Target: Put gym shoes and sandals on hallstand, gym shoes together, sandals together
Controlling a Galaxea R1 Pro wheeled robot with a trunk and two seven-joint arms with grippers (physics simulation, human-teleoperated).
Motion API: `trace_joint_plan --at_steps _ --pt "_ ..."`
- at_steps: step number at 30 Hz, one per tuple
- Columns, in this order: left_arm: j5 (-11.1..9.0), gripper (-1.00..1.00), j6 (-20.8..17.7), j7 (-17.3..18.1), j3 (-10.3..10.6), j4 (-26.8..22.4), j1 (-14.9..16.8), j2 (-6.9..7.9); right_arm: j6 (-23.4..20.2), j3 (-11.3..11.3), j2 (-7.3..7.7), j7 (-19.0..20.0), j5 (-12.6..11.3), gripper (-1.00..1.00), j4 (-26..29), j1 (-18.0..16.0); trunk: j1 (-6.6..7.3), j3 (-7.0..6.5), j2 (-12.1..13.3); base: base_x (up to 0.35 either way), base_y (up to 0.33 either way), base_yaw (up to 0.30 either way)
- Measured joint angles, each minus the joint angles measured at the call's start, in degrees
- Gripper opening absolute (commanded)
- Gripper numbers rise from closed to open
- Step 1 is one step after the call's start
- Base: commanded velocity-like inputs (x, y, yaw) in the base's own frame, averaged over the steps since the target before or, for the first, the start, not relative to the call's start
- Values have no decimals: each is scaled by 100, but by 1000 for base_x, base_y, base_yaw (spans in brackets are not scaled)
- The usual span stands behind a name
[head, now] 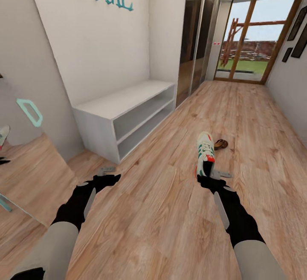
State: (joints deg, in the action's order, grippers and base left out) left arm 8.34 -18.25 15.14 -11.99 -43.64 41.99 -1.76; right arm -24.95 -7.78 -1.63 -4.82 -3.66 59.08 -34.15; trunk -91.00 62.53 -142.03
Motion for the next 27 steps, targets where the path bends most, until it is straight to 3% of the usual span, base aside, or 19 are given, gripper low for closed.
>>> trace_joint_plan --at_steps 27 --pt "-4 100 -1 2 1 0 0 0 -2 2 0 2 -1 -100 0 0 0 0 0 346 -45 -300"
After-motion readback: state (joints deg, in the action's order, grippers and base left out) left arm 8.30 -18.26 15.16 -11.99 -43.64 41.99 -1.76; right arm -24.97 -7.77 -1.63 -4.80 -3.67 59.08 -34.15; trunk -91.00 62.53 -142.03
